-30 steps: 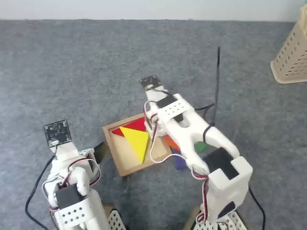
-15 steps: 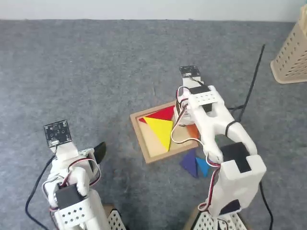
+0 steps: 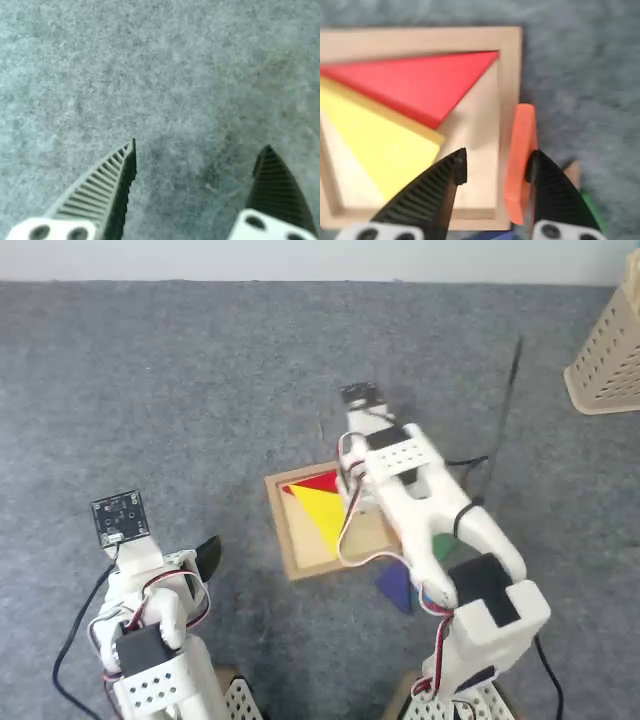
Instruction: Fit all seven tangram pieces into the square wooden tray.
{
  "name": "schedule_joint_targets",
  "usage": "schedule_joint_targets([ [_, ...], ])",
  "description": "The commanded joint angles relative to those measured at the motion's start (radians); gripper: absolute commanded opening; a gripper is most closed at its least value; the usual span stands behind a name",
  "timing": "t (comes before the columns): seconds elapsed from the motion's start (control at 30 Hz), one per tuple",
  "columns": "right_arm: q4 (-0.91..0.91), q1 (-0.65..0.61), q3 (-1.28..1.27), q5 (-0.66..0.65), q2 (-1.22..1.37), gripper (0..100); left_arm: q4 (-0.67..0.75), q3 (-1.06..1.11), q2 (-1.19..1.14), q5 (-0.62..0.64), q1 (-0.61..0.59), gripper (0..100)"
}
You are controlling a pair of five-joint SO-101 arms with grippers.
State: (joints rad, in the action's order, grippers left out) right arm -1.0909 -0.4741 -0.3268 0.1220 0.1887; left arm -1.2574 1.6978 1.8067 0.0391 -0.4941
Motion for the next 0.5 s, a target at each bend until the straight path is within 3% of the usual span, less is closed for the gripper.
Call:
schedule_joint_targets([
  [0.0,-0.013,-0.097,-0.011,-0.008,-0.065,19.5,-0.006,-0.013,0.014,-0.002,-0.005,35],
  [0.27,-0.027,-0.113,-0.008,-0.008,-0.073,19.5,-0.006,-0.013,0.014,-0.002,-0.005,35],
  [0.47,-0.016,-0.008,0.005,-0.014,-0.064,19.5,-0.006,-0.013,0.014,-0.002,-0.005,35],
])
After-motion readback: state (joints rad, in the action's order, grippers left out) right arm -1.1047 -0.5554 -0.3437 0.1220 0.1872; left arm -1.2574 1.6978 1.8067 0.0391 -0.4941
